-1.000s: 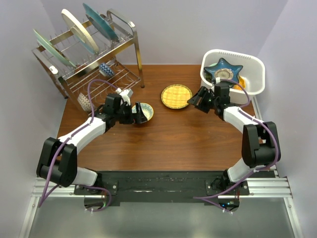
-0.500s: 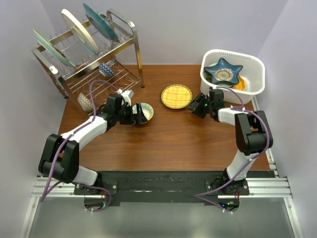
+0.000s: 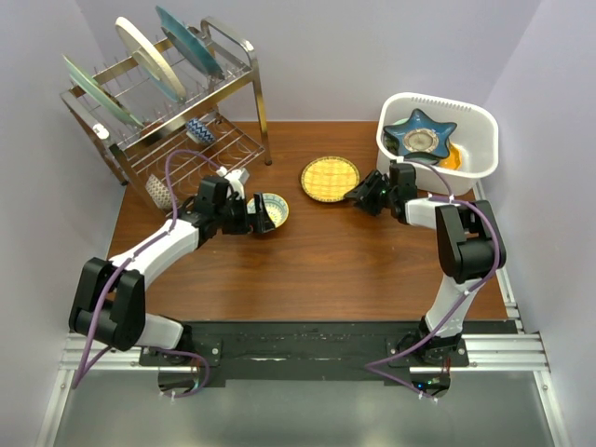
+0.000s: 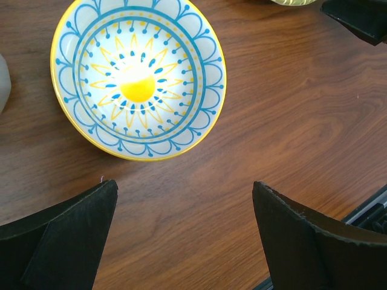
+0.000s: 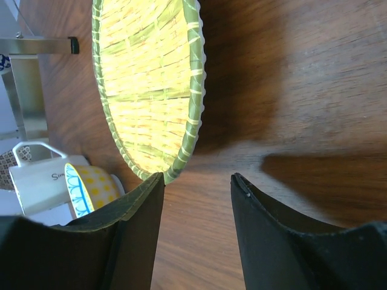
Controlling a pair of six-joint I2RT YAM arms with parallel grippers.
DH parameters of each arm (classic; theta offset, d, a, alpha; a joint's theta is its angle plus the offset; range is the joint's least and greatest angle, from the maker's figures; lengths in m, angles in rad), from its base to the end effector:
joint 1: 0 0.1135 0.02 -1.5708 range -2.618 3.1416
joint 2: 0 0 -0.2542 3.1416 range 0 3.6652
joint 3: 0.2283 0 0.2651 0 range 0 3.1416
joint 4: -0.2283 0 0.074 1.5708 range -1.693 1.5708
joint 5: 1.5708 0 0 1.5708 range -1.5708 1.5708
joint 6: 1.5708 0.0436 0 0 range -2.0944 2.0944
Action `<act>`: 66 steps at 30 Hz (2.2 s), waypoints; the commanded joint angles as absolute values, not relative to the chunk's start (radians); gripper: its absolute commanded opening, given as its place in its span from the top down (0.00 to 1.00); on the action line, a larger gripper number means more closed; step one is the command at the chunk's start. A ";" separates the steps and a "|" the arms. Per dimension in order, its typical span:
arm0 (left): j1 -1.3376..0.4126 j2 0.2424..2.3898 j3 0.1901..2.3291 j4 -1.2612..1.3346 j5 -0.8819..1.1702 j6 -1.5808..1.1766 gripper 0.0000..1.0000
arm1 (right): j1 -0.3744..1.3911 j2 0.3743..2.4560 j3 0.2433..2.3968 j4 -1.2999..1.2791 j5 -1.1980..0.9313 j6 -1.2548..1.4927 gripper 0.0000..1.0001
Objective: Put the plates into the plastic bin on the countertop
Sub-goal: Pick up the plate at the center of the board.
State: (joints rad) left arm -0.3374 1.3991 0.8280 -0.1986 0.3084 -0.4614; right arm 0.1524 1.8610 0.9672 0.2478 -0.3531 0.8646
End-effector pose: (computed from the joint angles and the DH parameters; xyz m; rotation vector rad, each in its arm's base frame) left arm 0.2874 -0.1149 0.1944 0.0090 2.4206 -0.7436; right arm 0.3862 0.0746 0.1242 0.6183 2.2566 0.9288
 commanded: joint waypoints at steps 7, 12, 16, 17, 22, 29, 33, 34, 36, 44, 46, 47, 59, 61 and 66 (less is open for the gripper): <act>-0.342 1.356 0.834 -0.199 0.288 -0.459 0.02 | 0.150 1.839 0.982 0.304 -0.351 0.880 0.49; -0.342 1.355 0.841 -0.213 0.273 -0.451 0.02 | 0.150 1.919 1.025 0.357 -0.361 0.930 0.51; -0.342 1.358 0.850 -0.222 0.264 -0.445 0.02 | 0.149 1.954 1.075 0.342 -0.353 0.931 0.57; -0.342 1.364 0.853 -0.224 0.264 -0.445 0.02 | 0.149 1.959 1.078 0.344 -0.351 0.934 0.61; -0.344 1.370 0.854 -0.221 0.267 -0.443 0.02 | 0.149 1.951 1.075 0.347 -0.342 0.936 0.74; -0.342 1.370 0.865 -0.232 0.265 -0.434 0.02 | 0.150 1.941 1.072 0.351 -0.344 0.927 0.87; -0.342 1.373 0.867 -0.229 0.268 -0.434 0.02 | 0.150 1.921 1.068 0.342 -0.347 0.914 0.88; -0.342 1.374 0.865 -0.226 0.270 -0.436 0.02 | 0.149 1.916 1.063 0.339 -0.347 0.911 0.88; -0.342 1.378 0.862 -0.222 0.276 -0.437 0.02 | 0.149 1.899 1.058 0.337 -0.345 0.908 0.88; -0.342 1.378 0.859 -0.215 0.282 -0.430 0.02 | 0.135 1.829 1.037 0.319 -0.342 0.894 0.85; -0.342 1.382 0.856 -0.209 0.290 -0.430 0.02 | 0.132 1.809 1.028 0.318 -0.344 0.894 0.85; -0.342 1.385 0.857 -0.206 0.293 -0.431 0.02 | 0.127 1.792 1.026 0.318 -0.344 0.894 0.86; -0.342 1.408 0.864 -0.166 0.347 -0.434 0.02 | 0.101 1.678 0.965 0.313 -0.368 0.902 0.88; -0.344 1.413 0.870 -0.164 0.348 -0.433 0.02 | 0.103 1.661 0.953 0.339 -0.385 0.910 0.88; -0.344 1.433 0.891 -0.158 0.364 -0.430 0.02 | 0.103 1.629 0.946 0.367 -0.440 0.930 0.88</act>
State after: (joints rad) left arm -0.3374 1.4204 0.8368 -0.2016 0.3294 -0.4515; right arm 0.1108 1.6966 0.9310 0.2337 -0.3939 0.9257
